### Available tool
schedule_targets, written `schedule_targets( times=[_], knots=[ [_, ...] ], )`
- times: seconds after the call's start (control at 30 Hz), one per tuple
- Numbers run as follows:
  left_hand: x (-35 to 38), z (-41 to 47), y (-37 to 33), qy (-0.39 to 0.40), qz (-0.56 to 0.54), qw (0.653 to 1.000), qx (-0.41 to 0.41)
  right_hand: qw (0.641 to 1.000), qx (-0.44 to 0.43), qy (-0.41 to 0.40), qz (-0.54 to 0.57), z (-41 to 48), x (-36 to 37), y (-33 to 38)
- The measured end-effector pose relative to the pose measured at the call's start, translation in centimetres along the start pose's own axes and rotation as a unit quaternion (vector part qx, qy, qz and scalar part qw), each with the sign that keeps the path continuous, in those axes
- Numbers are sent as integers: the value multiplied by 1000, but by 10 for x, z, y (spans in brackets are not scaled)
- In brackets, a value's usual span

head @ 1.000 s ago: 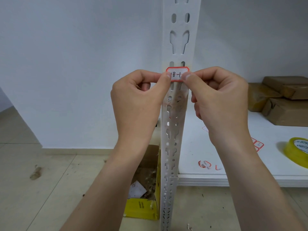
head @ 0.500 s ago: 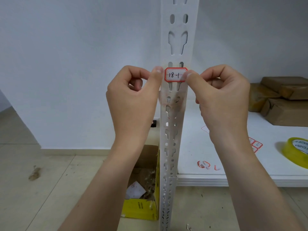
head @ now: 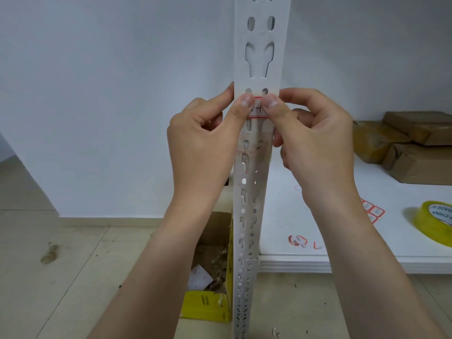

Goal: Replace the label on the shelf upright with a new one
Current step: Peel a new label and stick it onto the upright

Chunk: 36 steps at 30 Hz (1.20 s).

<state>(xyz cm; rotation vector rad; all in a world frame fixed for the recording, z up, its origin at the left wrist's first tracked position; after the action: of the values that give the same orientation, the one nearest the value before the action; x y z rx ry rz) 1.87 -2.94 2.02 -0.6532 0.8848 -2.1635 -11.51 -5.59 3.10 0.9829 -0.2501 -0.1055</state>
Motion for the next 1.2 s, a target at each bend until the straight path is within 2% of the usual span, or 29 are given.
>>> schedule_targets(
  times=[0.4,0.6,0.83,0.97,1.1,1.2],
  knots=[
    [-3,-1,23,48,23,991,126,999,-17,33,34,-4,-4,-16],
    [-1,-1,21,25,32,988,146,998,-3,24,50,-4,-1,-13],
    [-4,1,22,52,37,981,181,998,-7,33,43,-3,-5,-14],
    [-2,2,22,34,41,983,175,999,-18,23,38,-2,-3,-13],
    [-3,0,17,38,13,992,123,998,-5,25,50,-2,-5,-13],
    [-1,0,10,11,-22,996,86,997,19,9,77,0,-3,-10]
  ],
)
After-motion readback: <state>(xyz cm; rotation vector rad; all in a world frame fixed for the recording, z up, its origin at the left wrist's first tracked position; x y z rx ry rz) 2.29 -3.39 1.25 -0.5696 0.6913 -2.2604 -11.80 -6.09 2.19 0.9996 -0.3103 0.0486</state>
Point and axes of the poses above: each hand's wrist, its own z-axis towards the middle knuckle, its own x-axis out of the palm, y = z × x, the point moved 1 cm from there along z, towards the middle knuckle, and after that the axes turned 14 degrees about -y, right-handed, at the moved point
